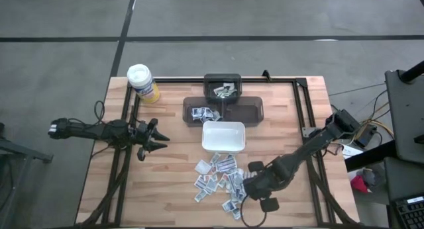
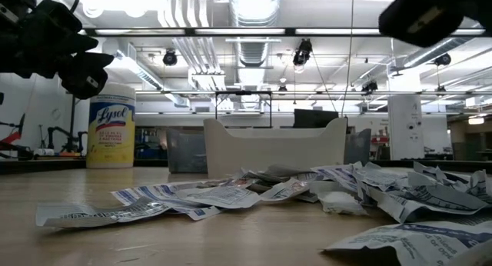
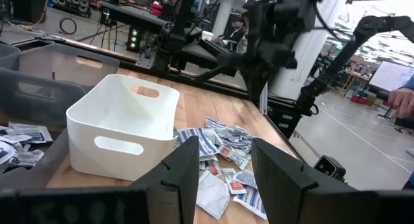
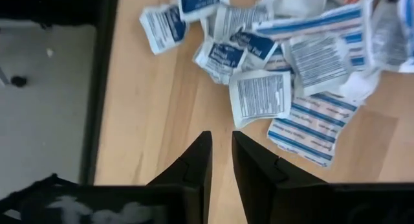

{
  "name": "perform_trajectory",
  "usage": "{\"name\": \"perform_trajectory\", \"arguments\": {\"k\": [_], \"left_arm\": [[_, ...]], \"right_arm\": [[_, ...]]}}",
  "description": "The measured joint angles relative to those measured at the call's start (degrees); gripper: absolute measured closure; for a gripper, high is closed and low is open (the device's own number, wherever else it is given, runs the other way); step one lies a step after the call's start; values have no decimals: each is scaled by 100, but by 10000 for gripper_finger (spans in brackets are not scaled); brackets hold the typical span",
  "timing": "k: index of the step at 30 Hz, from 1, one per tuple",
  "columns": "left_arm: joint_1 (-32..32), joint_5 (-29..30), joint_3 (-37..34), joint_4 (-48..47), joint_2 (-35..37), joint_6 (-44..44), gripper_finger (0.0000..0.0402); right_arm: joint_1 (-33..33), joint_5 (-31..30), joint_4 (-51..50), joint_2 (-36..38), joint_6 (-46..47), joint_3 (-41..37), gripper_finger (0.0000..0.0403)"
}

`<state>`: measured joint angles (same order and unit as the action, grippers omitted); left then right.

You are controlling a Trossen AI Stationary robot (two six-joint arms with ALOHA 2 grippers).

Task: Pick & Place First Aid Supplies
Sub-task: Put the alcohol pad into the left black bin

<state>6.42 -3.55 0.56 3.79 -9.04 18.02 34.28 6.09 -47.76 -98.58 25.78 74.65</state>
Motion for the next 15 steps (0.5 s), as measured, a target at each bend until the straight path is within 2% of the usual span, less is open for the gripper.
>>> {"name": "perform_trajectory", "arguments": {"k": [15], "left_arm": [[0, -1, 0, 1, 0, 0, 266]], "right_arm": [[0, 1, 28, -528, -260, 0, 279]]}}
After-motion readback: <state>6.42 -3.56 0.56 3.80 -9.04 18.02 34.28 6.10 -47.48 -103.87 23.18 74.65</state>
